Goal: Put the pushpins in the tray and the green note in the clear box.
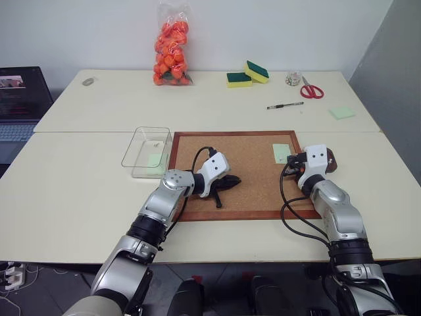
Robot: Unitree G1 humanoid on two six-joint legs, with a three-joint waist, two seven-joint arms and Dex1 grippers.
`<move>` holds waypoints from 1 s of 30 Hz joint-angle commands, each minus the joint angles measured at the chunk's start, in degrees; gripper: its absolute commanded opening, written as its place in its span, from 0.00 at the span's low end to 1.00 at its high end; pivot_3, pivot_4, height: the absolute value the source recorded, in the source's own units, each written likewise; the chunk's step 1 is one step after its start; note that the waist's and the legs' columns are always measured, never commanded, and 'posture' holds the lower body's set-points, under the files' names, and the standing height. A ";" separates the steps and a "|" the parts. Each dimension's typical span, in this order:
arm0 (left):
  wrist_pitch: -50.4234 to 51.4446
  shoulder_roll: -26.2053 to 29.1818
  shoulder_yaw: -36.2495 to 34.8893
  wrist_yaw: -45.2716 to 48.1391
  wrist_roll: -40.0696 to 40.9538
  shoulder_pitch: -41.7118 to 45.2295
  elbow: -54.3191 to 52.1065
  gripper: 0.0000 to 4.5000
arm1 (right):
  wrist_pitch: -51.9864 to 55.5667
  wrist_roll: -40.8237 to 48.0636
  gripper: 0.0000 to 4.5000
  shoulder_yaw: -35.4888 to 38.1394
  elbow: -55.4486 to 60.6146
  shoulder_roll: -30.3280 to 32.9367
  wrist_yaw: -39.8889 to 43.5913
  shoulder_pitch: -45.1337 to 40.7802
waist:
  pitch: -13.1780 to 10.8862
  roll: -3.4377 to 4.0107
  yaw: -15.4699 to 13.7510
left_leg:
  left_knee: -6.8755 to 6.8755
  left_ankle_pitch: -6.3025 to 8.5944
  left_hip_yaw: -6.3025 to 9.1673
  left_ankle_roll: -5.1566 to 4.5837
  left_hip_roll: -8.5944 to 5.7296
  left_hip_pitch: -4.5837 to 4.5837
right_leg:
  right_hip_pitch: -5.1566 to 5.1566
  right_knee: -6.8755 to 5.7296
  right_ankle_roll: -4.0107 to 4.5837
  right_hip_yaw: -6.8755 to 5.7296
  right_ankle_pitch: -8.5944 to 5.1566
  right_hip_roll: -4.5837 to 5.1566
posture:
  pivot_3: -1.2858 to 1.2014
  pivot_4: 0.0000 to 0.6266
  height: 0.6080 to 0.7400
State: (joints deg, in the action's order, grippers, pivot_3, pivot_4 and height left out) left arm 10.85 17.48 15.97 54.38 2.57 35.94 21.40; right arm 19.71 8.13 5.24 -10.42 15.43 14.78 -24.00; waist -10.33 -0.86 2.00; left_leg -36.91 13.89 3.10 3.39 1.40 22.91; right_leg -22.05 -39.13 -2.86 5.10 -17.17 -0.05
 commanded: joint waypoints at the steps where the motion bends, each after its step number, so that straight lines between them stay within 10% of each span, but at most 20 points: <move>1: 0.51 0.24 1.11 0.17 -0.95 -1.28 0.05 0.00 | -1.10 2.54 0.01 3.68 3.08 -0.31 -0.94 -0.15 | 0.00 0.00 0.00 | 0.00 0.00 0.00 0.00 0.00 0.00 | 0.00 0.00 0.00 0.00 0.00 0.00 | 0.52 0.24 1.00; 30: 0.94 -0.16 2.03 0.72 -1.10 -1.96 -0.80 0.00 | -0.03 4.29 0.01 11.06 3.22 8.56 -1.53 2.08 | 0.00 0.01 -0.06 | 0.02 0.00 -0.05 0.00 -0.01 -0.01 | 0.01 0.01 0.00 0.05 0.00 0.00 | 0.52 0.24 1.00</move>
State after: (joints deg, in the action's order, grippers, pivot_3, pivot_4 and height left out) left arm 11.05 17.66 16.00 54.41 2.53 34.83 20.27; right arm 19.71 12.44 15.69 -5.97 22.44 12.17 -19.94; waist -10.33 -0.85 1.95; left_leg -36.89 13.89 3.04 3.39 1.39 22.90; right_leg -22.04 -39.12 -2.86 5.15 -17.17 -0.05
